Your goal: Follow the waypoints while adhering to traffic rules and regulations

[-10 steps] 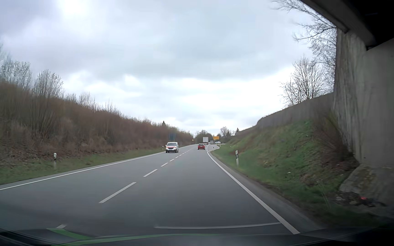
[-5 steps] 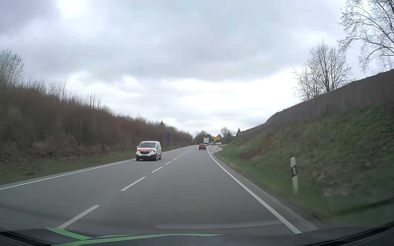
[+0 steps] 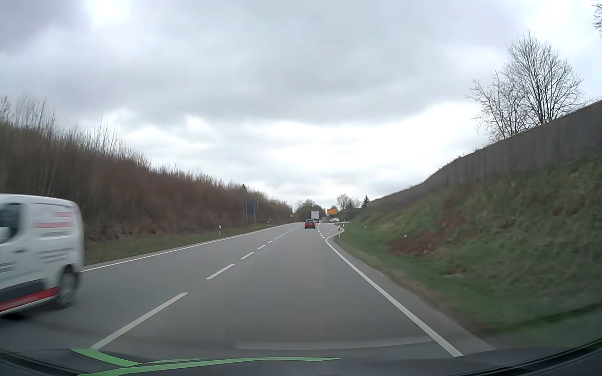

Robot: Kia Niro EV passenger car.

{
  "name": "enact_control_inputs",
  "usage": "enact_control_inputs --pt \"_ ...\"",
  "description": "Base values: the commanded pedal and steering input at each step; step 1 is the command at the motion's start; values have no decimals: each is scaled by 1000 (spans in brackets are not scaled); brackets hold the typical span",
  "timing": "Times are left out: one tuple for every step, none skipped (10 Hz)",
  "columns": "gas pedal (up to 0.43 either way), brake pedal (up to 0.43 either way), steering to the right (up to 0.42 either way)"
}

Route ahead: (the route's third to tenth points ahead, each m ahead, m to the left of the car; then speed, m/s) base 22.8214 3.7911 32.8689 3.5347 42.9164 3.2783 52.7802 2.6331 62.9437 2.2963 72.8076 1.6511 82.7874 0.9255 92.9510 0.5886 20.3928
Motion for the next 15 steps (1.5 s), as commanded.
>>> enact_control_inputs --pt "169 0 3" --pt "169 0 3" --pt "169 0 3" --pt "169 0 3" --pt "169 0 3" --pt "169 0 3" --pt "169 0 3" --pt "169 0 3" --pt "169 0 3" --pt "169 0 3" --pt "169 0 3" --pt "169 0 3" --pt "169 0 3" --pt "169 0 4" --pt "169 0 3"
